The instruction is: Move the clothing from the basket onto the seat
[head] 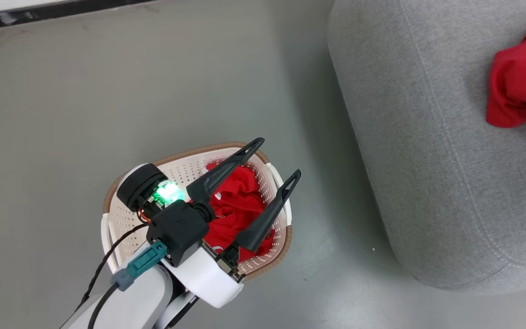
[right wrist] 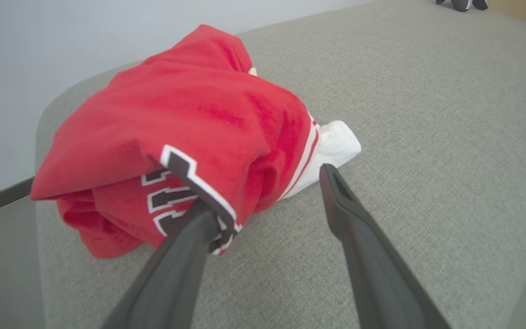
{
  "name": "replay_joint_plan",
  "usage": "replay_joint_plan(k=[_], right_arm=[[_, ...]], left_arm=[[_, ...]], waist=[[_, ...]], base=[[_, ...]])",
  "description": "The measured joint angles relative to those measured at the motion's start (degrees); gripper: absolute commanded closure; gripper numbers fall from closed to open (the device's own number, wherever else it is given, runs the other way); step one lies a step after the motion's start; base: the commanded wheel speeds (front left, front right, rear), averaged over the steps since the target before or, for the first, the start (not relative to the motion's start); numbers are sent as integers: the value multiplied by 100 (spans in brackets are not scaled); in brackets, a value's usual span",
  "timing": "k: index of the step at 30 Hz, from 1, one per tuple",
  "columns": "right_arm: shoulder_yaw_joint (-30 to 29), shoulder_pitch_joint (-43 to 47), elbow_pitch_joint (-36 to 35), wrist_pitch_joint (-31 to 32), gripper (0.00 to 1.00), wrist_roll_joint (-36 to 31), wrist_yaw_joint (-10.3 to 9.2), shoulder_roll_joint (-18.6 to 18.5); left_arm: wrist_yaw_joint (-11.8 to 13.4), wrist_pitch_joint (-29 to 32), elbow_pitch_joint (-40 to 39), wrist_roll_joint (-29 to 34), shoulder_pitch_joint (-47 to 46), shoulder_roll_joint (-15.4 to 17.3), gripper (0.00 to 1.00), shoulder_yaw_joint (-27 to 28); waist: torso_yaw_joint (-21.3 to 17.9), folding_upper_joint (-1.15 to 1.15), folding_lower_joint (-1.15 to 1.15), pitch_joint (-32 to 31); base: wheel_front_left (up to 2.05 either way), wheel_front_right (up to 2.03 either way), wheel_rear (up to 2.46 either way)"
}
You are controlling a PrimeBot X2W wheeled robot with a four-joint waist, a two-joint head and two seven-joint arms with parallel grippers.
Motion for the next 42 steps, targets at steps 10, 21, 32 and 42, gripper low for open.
replay_joint_plan(k=[10, 21, 32, 42], right_arm=[[46, 507, -316, -34, 0, -71, 0, 78], [168, 874, -1132, -41, 0, -335, 0, 118], [421, 1011, -1871, -42, 0, -721, 0, 169], [849, 987, -2493, -43, 0, -1006, 0, 331]], left_arm=[[0, -105, 186, -55, 13, -29, 0, 8], [26, -194, 349, -199, 180, -30, 0, 164], [180, -253, 478, -304, 449, -70, 0, 383], [490, -302, 665, -404, 789, -116, 0, 755]], waist=[[-137, 0, 0, -233], [-220, 0, 0, -528], [-194, 0, 0, -889], [5, 0, 0, -1230]], base=[[0, 0, 0], [0, 0, 0], [0, 0, 0], [0, 0, 0]])
